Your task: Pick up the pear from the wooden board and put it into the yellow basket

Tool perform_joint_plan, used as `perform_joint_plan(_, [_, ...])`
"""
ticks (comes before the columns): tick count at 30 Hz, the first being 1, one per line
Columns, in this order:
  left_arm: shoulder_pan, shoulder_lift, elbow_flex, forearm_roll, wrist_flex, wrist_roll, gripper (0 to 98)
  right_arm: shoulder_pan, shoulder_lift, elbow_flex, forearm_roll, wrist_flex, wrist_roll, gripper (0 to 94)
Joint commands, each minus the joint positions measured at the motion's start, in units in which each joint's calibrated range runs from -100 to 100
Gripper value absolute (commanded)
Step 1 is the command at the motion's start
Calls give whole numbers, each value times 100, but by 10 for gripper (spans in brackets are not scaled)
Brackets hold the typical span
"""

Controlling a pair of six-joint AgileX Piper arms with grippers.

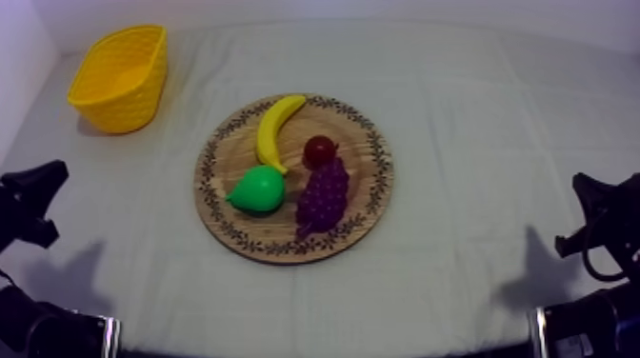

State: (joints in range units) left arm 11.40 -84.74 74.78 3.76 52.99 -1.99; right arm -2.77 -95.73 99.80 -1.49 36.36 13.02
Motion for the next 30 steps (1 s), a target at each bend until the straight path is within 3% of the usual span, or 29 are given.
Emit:
perform_joint_plan(1, [2, 520, -901, 9, 315, -32, 0, 1, -3, -2, 0, 2, 0, 4])
perform_joint_plan(14, [306, 3391, -4887, 0, 2650, -261, 0, 1, -3, -2, 0, 2, 0, 4])
perform_joint_plan(23, [778, 4762, -5819, -153, 3335, -254, 0, 1, -3, -2, 0, 2, 0, 4])
perform_joint_plan(30, [1156, 5867, -6442, -182, 4063, -458, 0, 1, -3, -2, 0, 2, 0, 4])
